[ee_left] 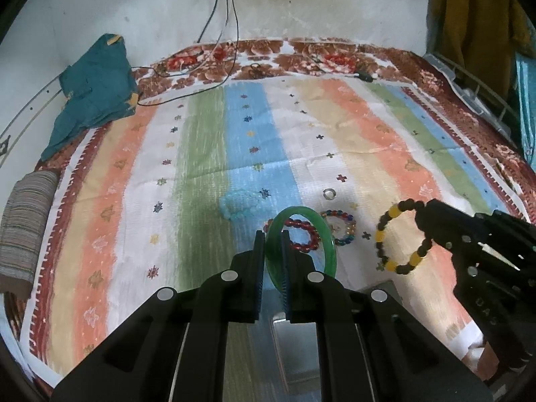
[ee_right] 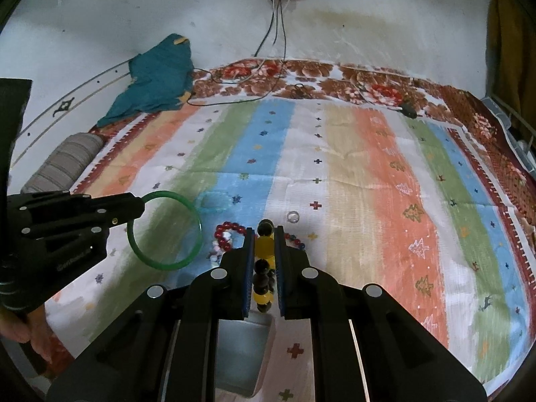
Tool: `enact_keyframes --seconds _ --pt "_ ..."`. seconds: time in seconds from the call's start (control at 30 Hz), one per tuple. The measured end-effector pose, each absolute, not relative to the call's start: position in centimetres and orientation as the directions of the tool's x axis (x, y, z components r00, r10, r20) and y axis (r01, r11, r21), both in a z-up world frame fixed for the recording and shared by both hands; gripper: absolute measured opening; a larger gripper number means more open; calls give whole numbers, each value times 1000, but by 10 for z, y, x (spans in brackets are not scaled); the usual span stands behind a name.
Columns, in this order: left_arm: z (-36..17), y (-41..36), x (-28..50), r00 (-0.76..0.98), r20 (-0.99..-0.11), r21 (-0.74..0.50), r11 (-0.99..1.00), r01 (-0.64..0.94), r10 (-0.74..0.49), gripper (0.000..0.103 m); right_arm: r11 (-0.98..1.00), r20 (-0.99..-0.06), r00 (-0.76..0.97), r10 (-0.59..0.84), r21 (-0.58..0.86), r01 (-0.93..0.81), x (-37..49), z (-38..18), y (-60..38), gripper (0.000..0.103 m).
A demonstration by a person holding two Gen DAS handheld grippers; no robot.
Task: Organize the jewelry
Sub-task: 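Carry both bracelets over the silver tin and open both tools to drop them, then move both open tools back toward the remaining bracelets on the cloth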
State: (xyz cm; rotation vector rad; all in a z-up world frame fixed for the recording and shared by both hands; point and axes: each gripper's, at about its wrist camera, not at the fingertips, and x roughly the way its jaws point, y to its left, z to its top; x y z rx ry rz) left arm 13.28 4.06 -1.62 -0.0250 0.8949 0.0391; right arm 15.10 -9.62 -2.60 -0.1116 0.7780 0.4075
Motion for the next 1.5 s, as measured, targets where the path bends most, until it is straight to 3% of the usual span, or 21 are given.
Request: enact_keyframes --seconds 0.23,0.77,0.8,0.87,1.13,1.37,1.5 --pt "-10 45 108 636 -771 -58 997 -43 -17 8 910 -702 630 333 65 -409 132 -26 -97 12" --pt "-24 29 77 593 -803 -50 998 21 -53 10 906 -717 603 350 94 -414 103 -35 -98 14" --pt "-27 30 80 570 -818 -81 996 23 -80 19 910 -720 605 340 89 -405 104 -35 -99 18" --pt "-30 32 81 555 -828 -87 996 13 -79 46 922 -723 615 314 79 -379 107 -35 -103 40" --pt "-30 45 86 565 -825 -54 997 -52 -15 48 943 -747 609 266 73 -324 123 -42 -116 49" --pt "-33 54 100 556 -831 -50 994 -96 12 63 948 -765 595 246 61 -313 133 -48 -117 58" --pt "-36 60 110 541 -841 -66 991 -116 7 66 946 -779 582 234 45 -320 141 -52 -115 62"
